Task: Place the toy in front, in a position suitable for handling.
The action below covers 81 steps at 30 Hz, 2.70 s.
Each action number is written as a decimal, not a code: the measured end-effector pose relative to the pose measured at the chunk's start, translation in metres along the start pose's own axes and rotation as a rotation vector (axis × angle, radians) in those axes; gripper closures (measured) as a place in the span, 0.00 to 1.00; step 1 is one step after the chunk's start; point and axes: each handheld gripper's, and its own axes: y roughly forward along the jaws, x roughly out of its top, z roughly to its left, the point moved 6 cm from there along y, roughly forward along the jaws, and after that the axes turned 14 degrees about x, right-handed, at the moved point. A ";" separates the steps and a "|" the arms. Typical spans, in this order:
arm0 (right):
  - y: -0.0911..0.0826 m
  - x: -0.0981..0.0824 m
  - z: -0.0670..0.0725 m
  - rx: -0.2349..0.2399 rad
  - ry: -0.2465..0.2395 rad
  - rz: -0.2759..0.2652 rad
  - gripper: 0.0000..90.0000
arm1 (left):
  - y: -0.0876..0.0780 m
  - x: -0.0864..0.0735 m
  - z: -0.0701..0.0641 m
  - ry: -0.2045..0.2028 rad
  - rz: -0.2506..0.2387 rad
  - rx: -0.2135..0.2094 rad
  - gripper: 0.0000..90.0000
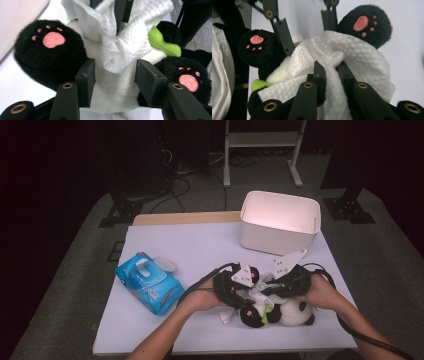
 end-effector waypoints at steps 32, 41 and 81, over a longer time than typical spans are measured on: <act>-0.007 -0.006 -0.008 0.016 0.035 -0.029 0.89 | -0.004 -0.003 -0.001 -0.015 0.006 -0.025 0.57; 0.002 0.007 -0.006 0.000 -0.014 -0.030 0.89 | 0.001 -0.005 -0.004 -0.004 0.029 -0.027 0.58; -0.012 -0.010 0.017 0.015 0.003 -0.073 0.90 | -0.027 0.002 0.015 -0.039 0.025 0.026 0.48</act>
